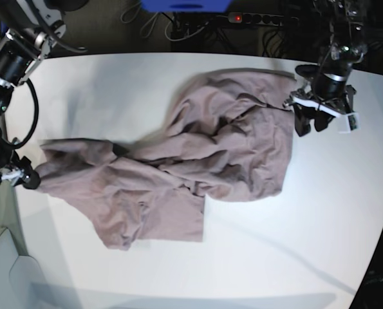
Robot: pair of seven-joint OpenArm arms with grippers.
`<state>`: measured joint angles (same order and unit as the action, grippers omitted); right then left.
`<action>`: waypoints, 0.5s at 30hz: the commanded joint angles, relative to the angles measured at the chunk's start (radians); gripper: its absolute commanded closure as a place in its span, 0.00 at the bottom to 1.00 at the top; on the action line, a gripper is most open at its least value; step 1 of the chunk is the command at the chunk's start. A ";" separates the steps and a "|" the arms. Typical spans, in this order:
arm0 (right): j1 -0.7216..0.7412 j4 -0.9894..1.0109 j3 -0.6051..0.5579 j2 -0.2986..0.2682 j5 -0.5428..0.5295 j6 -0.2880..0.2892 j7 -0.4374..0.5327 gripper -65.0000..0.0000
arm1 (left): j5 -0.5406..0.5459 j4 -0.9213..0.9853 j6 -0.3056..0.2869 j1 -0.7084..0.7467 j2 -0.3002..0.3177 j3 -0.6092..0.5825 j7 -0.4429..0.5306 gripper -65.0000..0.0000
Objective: Layout the t-shirt on the table in an organized manner, then fold the t-shirt properly
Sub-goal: 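Lower the left gripper onto the shirt's bunched middle and grasp it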
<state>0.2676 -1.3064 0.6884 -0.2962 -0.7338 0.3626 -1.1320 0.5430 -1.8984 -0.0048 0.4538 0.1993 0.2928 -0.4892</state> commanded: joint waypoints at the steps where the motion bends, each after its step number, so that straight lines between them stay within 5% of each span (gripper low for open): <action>1: 0.012 -0.040 0.032 -0.021 -0.020 0.013 0.017 0.54 | 0.006 -0.022 -0.002 -0.002 0.010 0.004 0.027 0.56; 12: -0.124 -0.249 0.077 0.065 -0.020 0.014 -0.013 0.49 | -0.007 -0.010 0.007 -0.171 0.012 0.006 0.024 0.56; 15: -0.156 -0.250 0.060 0.088 -0.020 0.014 -0.015 0.49 | -0.007 0.058 0.009 -0.281 0.012 0.006 -0.039 0.56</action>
<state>0.0902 -1.5379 0.7475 -0.1848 -0.7311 0.3630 -1.1671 0.5316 -1.8271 -0.0002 0.1791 0.2024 0.2962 -0.5514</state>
